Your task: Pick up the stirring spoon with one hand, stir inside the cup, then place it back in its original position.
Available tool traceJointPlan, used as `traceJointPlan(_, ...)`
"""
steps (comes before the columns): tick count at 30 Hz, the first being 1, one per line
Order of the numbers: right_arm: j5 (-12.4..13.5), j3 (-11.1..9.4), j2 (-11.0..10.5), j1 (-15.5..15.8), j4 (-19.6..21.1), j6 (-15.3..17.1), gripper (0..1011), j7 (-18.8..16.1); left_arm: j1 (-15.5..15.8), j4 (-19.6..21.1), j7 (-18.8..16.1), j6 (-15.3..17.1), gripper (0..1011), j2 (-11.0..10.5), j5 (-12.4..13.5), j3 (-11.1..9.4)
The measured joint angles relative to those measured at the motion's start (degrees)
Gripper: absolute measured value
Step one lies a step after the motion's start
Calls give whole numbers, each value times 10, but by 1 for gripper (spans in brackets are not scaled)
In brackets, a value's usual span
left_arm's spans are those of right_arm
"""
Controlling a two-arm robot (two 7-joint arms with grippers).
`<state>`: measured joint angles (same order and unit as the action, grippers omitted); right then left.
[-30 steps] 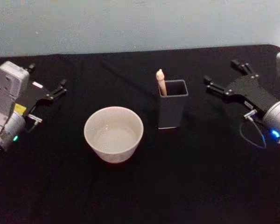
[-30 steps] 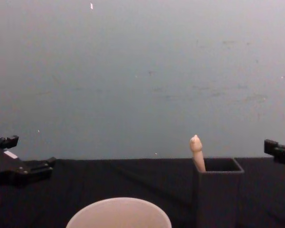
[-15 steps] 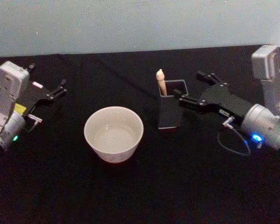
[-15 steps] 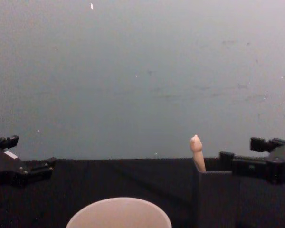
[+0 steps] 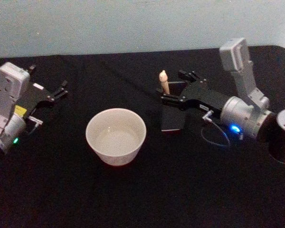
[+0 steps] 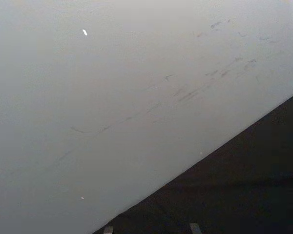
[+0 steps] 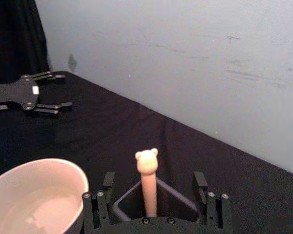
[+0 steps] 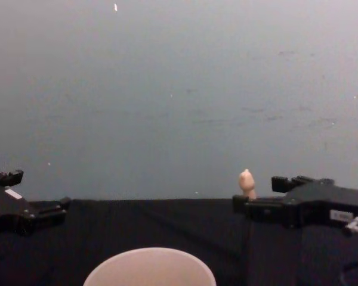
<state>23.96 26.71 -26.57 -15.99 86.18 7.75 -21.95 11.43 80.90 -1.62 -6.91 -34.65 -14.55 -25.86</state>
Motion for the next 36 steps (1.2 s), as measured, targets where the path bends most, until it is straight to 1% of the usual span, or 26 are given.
traceJointPlan(6,-21,6,21,-21,-28,1,1002,2,0,0,0,0,1001,0,0,0)
traceJointPlan(9,-27,5,28,-26,-37,1,1003,0,0,0,0,0,1001,0,0,0)
traceJointPlan(19,-39,-4,43,-29,-48,-3,1003,-8,0,0,0,0,1001,0,0,0)
traceJointPlan(25,-47,-6,47,-30,-48,-5,1002,-11,0,0,0,0,1001,0,0,0)
traceJointPlan(36,-46,-6,46,-29,-48,-5,1002,-11,0,0,0,0,1001,0,0,0)
